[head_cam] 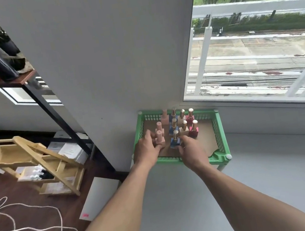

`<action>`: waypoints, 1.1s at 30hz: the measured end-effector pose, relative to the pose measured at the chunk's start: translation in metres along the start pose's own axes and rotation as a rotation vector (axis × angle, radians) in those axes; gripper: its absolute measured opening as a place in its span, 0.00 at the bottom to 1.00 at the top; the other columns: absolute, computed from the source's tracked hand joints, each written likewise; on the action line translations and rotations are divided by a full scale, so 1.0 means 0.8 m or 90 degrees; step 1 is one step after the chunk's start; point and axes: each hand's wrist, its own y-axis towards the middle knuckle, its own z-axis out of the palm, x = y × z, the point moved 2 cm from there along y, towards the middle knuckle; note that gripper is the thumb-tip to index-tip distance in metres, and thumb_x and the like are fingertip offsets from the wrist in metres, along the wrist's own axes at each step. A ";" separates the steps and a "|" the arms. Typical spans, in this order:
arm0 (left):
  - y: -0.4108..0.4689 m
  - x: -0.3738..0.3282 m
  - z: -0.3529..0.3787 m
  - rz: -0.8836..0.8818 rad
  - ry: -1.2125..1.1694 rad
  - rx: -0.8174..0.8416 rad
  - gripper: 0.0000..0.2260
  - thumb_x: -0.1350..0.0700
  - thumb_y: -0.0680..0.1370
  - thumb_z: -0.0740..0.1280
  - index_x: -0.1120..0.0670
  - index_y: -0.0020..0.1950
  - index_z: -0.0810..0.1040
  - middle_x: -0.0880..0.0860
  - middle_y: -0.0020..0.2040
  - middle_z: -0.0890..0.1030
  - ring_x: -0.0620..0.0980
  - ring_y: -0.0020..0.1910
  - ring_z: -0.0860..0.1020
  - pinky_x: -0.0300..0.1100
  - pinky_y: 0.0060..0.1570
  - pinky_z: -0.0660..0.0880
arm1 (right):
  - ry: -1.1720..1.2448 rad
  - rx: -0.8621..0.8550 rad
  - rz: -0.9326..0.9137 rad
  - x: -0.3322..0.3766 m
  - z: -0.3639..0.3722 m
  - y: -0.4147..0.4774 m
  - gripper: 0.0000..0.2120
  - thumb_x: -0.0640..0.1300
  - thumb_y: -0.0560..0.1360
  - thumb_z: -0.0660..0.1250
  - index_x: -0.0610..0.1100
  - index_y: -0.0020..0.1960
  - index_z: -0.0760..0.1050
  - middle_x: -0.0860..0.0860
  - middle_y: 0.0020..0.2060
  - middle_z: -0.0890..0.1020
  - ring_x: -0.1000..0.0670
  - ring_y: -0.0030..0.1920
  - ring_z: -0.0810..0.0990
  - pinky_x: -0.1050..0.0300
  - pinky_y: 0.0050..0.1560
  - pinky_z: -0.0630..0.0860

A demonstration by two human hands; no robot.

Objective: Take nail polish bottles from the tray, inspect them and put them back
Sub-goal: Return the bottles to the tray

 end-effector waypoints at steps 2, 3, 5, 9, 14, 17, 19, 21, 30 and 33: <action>0.001 0.000 -0.001 -0.010 -0.017 -0.007 0.16 0.55 0.72 0.75 0.52 0.54 0.71 0.50 0.50 0.84 0.53 0.49 0.81 0.41 0.44 0.73 | 0.005 -0.001 -0.006 0.001 0.003 0.000 0.09 0.42 0.77 0.63 0.43 0.57 0.76 0.45 0.50 0.82 0.42 0.51 0.78 0.53 0.45 0.70; 0.003 0.000 0.000 -0.016 -0.017 -0.008 0.19 0.55 0.72 0.75 0.53 0.59 0.71 0.52 0.51 0.84 0.54 0.50 0.81 0.41 0.46 0.73 | 0.007 0.000 -0.011 0.002 0.004 0.000 0.10 0.42 0.78 0.63 0.43 0.57 0.76 0.45 0.51 0.81 0.42 0.52 0.78 0.53 0.47 0.71; 0.007 0.000 0.000 -0.025 -0.007 -0.006 0.24 0.55 0.73 0.74 0.54 0.66 0.70 0.55 0.55 0.83 0.56 0.54 0.79 0.43 0.51 0.74 | 0.004 0.003 -0.018 0.003 0.006 0.001 0.11 0.42 0.78 0.63 0.42 0.59 0.76 0.45 0.52 0.81 0.42 0.53 0.78 0.50 0.51 0.74; 0.014 0.003 0.001 -0.036 0.008 0.004 0.26 0.54 0.73 0.74 0.53 0.69 0.71 0.57 0.59 0.80 0.57 0.58 0.78 0.45 0.55 0.74 | 0.011 -0.001 -0.029 0.003 0.007 0.004 0.11 0.42 0.78 0.63 0.42 0.59 0.75 0.45 0.51 0.81 0.42 0.51 0.78 0.51 0.51 0.73; 0.018 0.003 0.006 -0.026 -0.011 0.004 0.20 0.55 0.73 0.74 0.51 0.64 0.77 0.52 0.56 0.83 0.54 0.54 0.80 0.42 0.52 0.74 | 0.002 0.009 -0.034 0.001 0.009 0.010 0.11 0.43 0.78 0.63 0.45 0.59 0.74 0.45 0.50 0.81 0.41 0.51 0.78 0.51 0.49 0.74; 0.020 0.003 0.007 -0.021 -0.020 0.000 0.18 0.56 0.72 0.74 0.51 0.62 0.78 0.51 0.54 0.84 0.53 0.53 0.80 0.41 0.51 0.74 | 0.003 0.011 -0.036 0.002 0.009 0.012 0.14 0.43 0.78 0.63 0.46 0.63 0.72 0.44 0.51 0.80 0.40 0.52 0.78 0.49 0.49 0.76; 0.022 0.003 0.009 -0.017 -0.023 -0.003 0.17 0.56 0.72 0.74 0.51 0.60 0.78 0.51 0.53 0.84 0.53 0.52 0.81 0.39 0.48 0.73 | 0.000 0.012 -0.035 0.002 0.009 0.014 0.14 0.43 0.77 0.63 0.46 0.62 0.72 0.44 0.51 0.80 0.40 0.52 0.78 0.49 0.49 0.76; 0.024 0.003 0.010 -0.016 -0.026 -0.008 0.17 0.55 0.72 0.75 0.51 0.60 0.79 0.52 0.52 0.84 0.53 0.51 0.81 0.39 0.47 0.73 | 0.000 0.012 -0.035 0.002 0.010 0.015 0.13 0.43 0.77 0.63 0.46 0.62 0.72 0.45 0.50 0.80 0.41 0.52 0.77 0.48 0.49 0.76; 0.033 -0.001 0.019 -0.001 -0.059 0.016 0.16 0.56 0.73 0.73 0.50 0.60 0.79 0.51 0.52 0.84 0.53 0.50 0.81 0.48 0.52 0.78 | 0.013 0.009 -0.022 0.004 0.011 0.024 0.09 0.42 0.78 0.60 0.44 0.57 0.74 0.44 0.51 0.81 0.41 0.52 0.78 0.46 0.51 0.76; 0.036 -0.002 0.021 0.004 -0.075 0.010 0.15 0.57 0.73 0.73 0.51 0.60 0.79 0.51 0.52 0.85 0.52 0.50 0.82 0.43 0.51 0.77 | 0.023 -0.005 -0.010 0.006 0.014 0.028 0.08 0.41 0.78 0.59 0.42 0.54 0.75 0.43 0.51 0.81 0.40 0.52 0.79 0.48 0.50 0.76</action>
